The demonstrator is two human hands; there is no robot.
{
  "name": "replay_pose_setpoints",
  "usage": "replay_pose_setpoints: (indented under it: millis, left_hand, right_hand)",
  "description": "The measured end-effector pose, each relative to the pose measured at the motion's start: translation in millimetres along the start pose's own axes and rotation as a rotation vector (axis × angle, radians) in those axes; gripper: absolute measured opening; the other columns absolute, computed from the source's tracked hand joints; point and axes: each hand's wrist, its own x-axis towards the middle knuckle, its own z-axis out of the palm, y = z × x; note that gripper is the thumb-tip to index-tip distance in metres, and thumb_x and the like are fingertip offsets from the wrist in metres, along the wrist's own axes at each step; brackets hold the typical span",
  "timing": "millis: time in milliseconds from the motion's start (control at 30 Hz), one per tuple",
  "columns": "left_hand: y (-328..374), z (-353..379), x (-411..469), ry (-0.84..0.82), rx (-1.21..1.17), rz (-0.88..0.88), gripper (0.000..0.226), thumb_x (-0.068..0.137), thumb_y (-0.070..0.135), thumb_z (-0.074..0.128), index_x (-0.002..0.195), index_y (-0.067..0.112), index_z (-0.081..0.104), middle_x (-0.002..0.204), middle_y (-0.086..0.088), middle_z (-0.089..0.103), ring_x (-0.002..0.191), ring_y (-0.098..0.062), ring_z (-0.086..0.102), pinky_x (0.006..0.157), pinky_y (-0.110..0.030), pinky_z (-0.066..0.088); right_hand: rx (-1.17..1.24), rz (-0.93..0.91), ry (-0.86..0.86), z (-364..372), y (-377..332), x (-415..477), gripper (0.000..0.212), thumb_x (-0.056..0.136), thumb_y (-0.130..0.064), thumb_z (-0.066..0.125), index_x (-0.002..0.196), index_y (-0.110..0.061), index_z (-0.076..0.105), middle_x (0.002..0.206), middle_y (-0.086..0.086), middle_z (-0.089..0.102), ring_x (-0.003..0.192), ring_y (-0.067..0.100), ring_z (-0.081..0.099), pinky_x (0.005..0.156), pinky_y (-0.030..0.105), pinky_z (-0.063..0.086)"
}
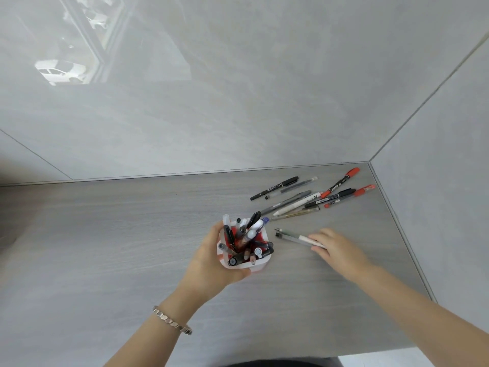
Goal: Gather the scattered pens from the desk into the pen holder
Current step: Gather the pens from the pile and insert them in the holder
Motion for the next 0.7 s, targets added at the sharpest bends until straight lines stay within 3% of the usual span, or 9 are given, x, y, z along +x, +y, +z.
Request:
replay_pose_setpoints:
  millis: [167, 267, 333, 400, 500, 600, 633, 700]
  left_hand:
    - [-1, 0, 0, -0.009, -0.009, 0.008, 0.080, 0.061, 0.003, 0.081, 0.106, 0.047, 0.032, 0.099, 0.026, 0.048, 0.083, 0.024, 0.051, 0.060, 0.008, 0.038]
    - [-4, 0, 1, -0.003, -0.004, 0.014, 0.080, 0.060, 0.003, 0.082, 0.112, 0.041, 0.034, 0.102, 0.025, 0.050, 0.091, 0.013, 0.054, 0.063, 0.008, 0.038]
    - [-7, 0, 2, -0.009, -0.005, 0.015, 0.081, 0.059, 0.004, 0.082, 0.117, 0.035, 0.036, 0.103, 0.023, 0.052, 0.090, 0.023, 0.051, 0.064, 0.007, 0.039]
    - [-7, 0, 3, -0.012, 0.003, 0.022, 0.082, 0.059, 0.007, 0.083, 0.119, 0.036, 0.035, 0.104, 0.024, 0.052, 0.091, 0.025, 0.048, 0.066, 0.007, 0.039]
    - [-5, -1, 2, -0.004, 0.016, 0.024, 0.083, 0.060, 0.008, 0.083, 0.118, 0.038, 0.031, 0.102, 0.029, 0.049, 0.092, 0.014, 0.050, 0.066, 0.009, 0.036]
    - [-5, 0, 1, 0.005, 0.033, 0.028, 0.085, 0.060, 0.008, 0.083, 0.124, 0.033, 0.034, 0.099, 0.029, 0.047, 0.093, -0.002, 0.053, 0.066, 0.004, 0.041]
    - [-6, 0, 2, 0.007, 0.034, 0.030, 0.086, 0.059, 0.009, 0.083, 0.125, 0.033, 0.034, 0.099, 0.028, 0.047, 0.096, -0.004, 0.052, 0.067, 0.000, 0.042]
    - [-10, 0, 3, 0.009, 0.025, 0.035, 0.083, 0.058, 0.010, 0.083, 0.119, 0.039, 0.035, 0.100, 0.026, 0.049, 0.100, -0.008, 0.052, 0.073, -0.007, 0.041]
  right_hand:
    - [0.241, 0.001, 0.097, -38, -27, -19, 0.027, 0.089, -0.015, 0.053, 0.115, -0.016, 0.060, 0.088, -0.005, 0.049, 0.079, 0.017, 0.054, 0.068, 0.025, 0.038]
    - [0.353, -0.098, 0.112, -85, -61, -31, 0.027, 0.089, -0.019, 0.052, 0.113, -0.026, 0.061, 0.091, -0.009, 0.055, 0.088, 0.006, 0.053, 0.072, 0.009, 0.037]
    - [0.349, -0.142, 0.043, -117, -86, -42, 0.025, 0.089, -0.020, 0.052, 0.109, -0.031, 0.063, 0.093, -0.009, 0.058, 0.095, 0.002, 0.050, 0.075, 0.005, 0.036]
    - [0.257, -0.147, -0.065, -139, -107, -49, 0.022, 0.089, -0.022, 0.052, 0.103, -0.031, 0.066, 0.091, -0.011, 0.059, 0.092, 0.001, 0.050, 0.075, 0.008, 0.036]
    - [-0.047, -0.132, -0.180, -142, -131, -43, 0.021, 0.091, -0.024, 0.046, 0.087, -0.021, 0.066, 0.088, 0.001, 0.055, 0.087, 0.016, 0.053, 0.082, 0.034, 0.045]
    - [-0.203, -0.133, -0.212, -124, -148, -26, 0.027, 0.089, -0.016, 0.040, 0.065, -0.009, 0.050, 0.086, 0.008, 0.047, 0.078, 0.029, 0.053, 0.074, 0.040, 0.046]
    - [-0.166, -0.167, -0.206, -116, -153, -20, 0.025, 0.088, -0.012, 0.040, 0.067, -0.009, 0.054, 0.088, 0.008, 0.046, 0.077, 0.029, 0.052, 0.073, 0.039, 0.045]
    - [0.015, -0.232, -0.111, -101, -161, -12, 0.022, 0.087, -0.010, 0.044, 0.089, -0.012, 0.066, 0.095, 0.006, 0.052, 0.080, 0.024, 0.055, 0.075, 0.036, 0.044]
